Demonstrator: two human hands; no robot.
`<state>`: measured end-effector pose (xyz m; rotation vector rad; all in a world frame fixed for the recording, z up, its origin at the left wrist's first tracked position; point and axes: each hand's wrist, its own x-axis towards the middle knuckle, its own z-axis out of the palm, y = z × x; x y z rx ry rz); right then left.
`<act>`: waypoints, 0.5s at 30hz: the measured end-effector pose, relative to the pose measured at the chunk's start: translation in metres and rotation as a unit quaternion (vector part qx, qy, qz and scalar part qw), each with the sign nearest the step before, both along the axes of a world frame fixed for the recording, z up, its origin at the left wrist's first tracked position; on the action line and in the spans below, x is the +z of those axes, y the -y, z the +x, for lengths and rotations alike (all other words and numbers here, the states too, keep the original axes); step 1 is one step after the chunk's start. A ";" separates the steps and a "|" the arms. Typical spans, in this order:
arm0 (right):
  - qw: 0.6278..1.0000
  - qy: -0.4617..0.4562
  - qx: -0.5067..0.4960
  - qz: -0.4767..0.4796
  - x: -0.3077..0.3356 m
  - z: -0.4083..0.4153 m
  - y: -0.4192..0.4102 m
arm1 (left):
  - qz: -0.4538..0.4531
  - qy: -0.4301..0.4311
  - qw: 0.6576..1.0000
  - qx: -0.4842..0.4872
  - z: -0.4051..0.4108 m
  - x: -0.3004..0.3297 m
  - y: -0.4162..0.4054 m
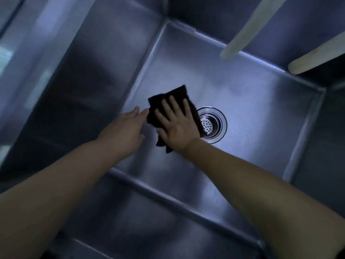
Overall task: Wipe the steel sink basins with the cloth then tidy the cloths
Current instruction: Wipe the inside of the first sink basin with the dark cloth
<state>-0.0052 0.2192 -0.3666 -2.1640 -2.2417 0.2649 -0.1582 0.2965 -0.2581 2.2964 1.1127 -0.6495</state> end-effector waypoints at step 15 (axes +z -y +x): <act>0.996 -0.027 0.070 -0.043 0.011 0.025 0.182 | 0.028 -0.078 0.982 -0.171 0.006 0.011 0.040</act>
